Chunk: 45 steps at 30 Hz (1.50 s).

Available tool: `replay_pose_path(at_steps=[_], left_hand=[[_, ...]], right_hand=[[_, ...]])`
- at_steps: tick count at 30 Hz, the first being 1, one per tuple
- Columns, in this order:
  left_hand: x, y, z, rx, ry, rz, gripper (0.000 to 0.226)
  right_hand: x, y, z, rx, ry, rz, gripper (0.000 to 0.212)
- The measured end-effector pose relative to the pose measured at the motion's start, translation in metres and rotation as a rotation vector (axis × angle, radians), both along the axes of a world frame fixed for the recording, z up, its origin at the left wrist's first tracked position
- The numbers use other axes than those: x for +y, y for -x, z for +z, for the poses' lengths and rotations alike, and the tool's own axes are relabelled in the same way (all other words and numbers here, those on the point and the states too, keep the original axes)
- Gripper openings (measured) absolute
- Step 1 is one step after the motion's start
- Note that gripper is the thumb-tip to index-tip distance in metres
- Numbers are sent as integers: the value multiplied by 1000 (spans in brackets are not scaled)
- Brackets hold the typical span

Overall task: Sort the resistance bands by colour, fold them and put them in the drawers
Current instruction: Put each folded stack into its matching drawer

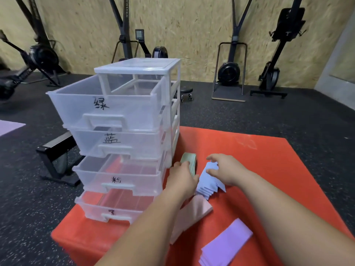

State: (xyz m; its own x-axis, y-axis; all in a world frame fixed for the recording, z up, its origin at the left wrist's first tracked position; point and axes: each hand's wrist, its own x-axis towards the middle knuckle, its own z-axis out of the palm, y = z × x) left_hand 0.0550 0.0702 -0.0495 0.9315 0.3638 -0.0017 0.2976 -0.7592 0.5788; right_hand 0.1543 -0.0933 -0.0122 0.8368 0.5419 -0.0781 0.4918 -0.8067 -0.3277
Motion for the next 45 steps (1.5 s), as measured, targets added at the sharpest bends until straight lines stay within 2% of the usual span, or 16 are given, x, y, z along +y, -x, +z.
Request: replay_pose_path(at_steps=[5, 9, 15, 20, 24, 26, 29, 31, 37, 39, 42, 45], left_hand=[[12, -33, -32, 41, -59, 130, 55], [16, -49, -54, 0, 0, 211, 32], [11, -49, -63, -128, 72, 268, 21], [15, -47, -66, -133, 138, 279, 15], [15, -47, -65, -124, 199, 317, 15], [15, -45, -63, -118, 210, 325, 15], [12, -39, -57, -101, 227, 312, 18], [7, -32, -51, -114, 207, 263, 24], [-2, -3, -1, -331, 306, 205, 38], [-7, 11, 25, -380, 355, 172, 36], [-19, 35, 60, -471, 418, 115, 29], [-30, 59, 91, -541, 472, 57, 32]], right_hand=[[34, -49, -21, -20, 45, 26, 65], [60, -77, -36, -8, 91, 61, 69], [84, -100, -56, 68, 159, 87, 55], [90, -115, -59, 177, 138, 80, 75], [93, -121, -55, 187, 140, 102, 48], [93, -117, -51, 197, 126, 104, 48], [92, -102, -44, 196, 16, 93, 59], [89, -88, -42, 184, -113, 65, 54], [68, -37, -7, 140, -558, 4, 43], [58, -18, 18, 163, -697, 1, 43], [35, 12, 56, 161, -847, -3, 46], [9, 46, 90, 161, -950, 1, 39]])
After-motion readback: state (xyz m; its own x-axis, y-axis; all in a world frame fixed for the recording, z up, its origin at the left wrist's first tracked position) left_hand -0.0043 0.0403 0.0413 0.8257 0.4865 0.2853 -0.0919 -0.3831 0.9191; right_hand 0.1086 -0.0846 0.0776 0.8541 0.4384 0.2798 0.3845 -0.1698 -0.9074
